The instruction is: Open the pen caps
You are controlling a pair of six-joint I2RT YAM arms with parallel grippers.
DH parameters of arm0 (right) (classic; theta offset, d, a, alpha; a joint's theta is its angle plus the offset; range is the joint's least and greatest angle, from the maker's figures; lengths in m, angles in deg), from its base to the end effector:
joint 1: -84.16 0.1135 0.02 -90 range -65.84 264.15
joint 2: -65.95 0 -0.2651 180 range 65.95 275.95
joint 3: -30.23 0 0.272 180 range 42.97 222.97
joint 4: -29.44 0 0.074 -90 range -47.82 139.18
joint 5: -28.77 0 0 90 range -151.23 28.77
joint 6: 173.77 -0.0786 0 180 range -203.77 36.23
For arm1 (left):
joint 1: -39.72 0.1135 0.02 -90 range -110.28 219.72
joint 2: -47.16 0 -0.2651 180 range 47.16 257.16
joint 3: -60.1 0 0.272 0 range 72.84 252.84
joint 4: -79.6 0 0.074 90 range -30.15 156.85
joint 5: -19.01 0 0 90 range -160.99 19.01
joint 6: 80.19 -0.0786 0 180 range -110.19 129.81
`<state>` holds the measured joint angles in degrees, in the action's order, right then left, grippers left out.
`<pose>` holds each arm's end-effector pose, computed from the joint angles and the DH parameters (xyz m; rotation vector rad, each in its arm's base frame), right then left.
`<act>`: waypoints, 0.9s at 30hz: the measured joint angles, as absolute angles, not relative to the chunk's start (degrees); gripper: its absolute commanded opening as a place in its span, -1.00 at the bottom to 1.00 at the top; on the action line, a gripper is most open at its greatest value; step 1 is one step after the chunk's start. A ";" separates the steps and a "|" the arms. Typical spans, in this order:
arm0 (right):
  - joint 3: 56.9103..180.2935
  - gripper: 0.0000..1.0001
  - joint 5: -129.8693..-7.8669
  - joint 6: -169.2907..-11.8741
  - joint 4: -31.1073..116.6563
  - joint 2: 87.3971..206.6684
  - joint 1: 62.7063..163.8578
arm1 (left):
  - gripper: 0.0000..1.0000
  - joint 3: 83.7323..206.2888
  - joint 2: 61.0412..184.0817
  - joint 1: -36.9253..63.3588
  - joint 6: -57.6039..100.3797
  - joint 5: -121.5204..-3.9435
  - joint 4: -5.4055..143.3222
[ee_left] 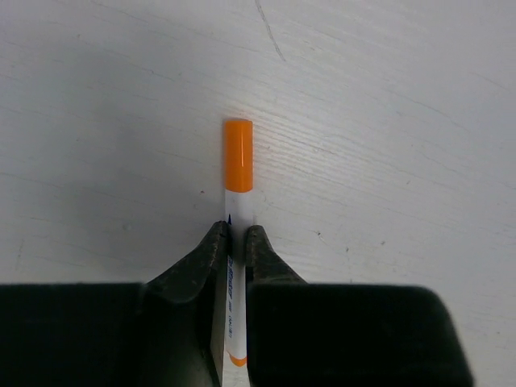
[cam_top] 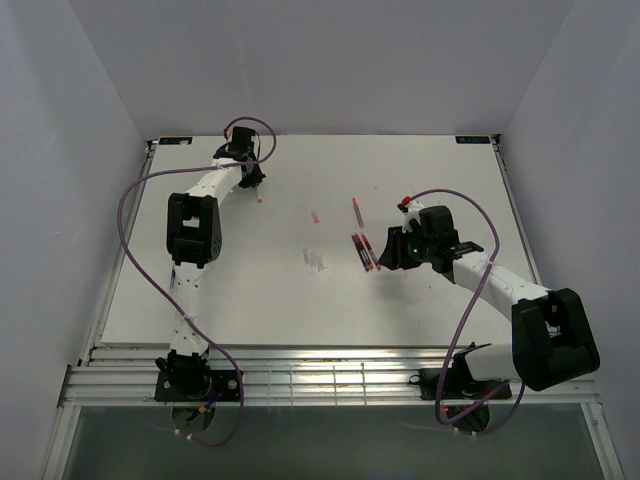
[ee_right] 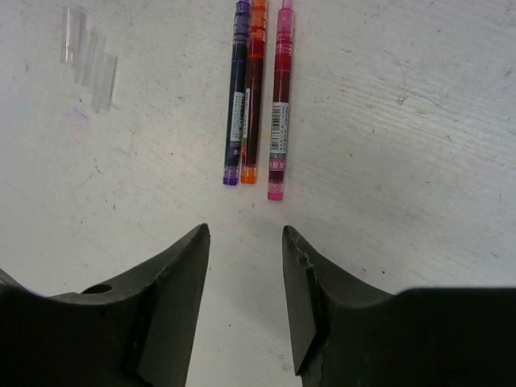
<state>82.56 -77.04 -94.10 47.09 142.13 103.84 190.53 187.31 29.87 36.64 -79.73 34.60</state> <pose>0.2918 0.1271 0.1618 -0.3348 2.3080 0.5836 0.5727 -0.0873 0.1136 -0.4309 2.4737 -0.0691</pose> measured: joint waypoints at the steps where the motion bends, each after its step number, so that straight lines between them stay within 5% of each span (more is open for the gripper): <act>1: 82.41 -0.05 -77.06 -94.12 47.13 142.05 103.84 | -0.96 190.49 187.31 29.85 36.44 -79.53 34.78; 13: 80.81 -0.04 -80.67 -97.85 46.06 137.85 103.86 | -1.00 180.69 179.58 29.63 37.47 -77.34 33.77; 27: 81.97 0.30 -86.35 -111.52 37.58 138.97 119.86 | -1.00 146.07 137.94 13.91 45.23 -68.51 38.63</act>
<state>81.97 -86.35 -111.52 37.58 138.97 119.86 146.07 137.94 13.91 45.23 -68.51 38.63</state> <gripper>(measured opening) 0.630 0.185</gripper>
